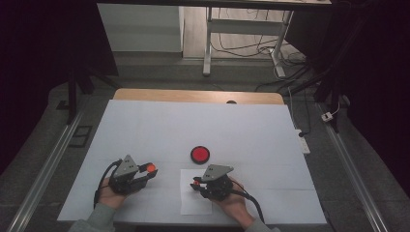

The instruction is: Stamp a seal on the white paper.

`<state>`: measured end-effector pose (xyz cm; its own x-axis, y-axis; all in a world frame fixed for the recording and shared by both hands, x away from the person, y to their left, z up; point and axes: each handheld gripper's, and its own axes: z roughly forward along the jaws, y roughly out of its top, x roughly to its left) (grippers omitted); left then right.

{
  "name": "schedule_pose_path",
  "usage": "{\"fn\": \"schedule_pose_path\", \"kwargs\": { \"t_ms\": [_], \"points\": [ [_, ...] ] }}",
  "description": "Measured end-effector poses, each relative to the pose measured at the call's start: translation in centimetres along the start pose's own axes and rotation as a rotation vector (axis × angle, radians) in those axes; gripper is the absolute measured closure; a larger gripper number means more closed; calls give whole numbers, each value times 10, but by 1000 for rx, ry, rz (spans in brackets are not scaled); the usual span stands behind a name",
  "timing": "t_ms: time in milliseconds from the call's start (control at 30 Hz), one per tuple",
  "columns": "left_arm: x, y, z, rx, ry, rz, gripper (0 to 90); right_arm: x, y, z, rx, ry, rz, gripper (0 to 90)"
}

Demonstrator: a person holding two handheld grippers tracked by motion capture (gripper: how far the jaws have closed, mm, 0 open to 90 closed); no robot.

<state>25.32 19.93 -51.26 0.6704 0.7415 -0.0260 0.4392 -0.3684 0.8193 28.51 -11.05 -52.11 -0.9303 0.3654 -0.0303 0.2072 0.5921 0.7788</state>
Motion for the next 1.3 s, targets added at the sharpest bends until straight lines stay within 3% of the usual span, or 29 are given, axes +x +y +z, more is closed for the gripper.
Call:
{"fn": "schedule_pose_path", "kwargs": {
  "t_ms": [367,700,1300],
  "points": [
    [0,0,0,-1,-2,0,642,1,-3,5,27,-12,-36,730],
    [0,0,-1,-1,-1,-2,642,0,-8,5,9,-5,6,734],
    [1,0,-2,-6,2,-6,643,-4,-13,5,-28,20,23,736]
  ]
}}
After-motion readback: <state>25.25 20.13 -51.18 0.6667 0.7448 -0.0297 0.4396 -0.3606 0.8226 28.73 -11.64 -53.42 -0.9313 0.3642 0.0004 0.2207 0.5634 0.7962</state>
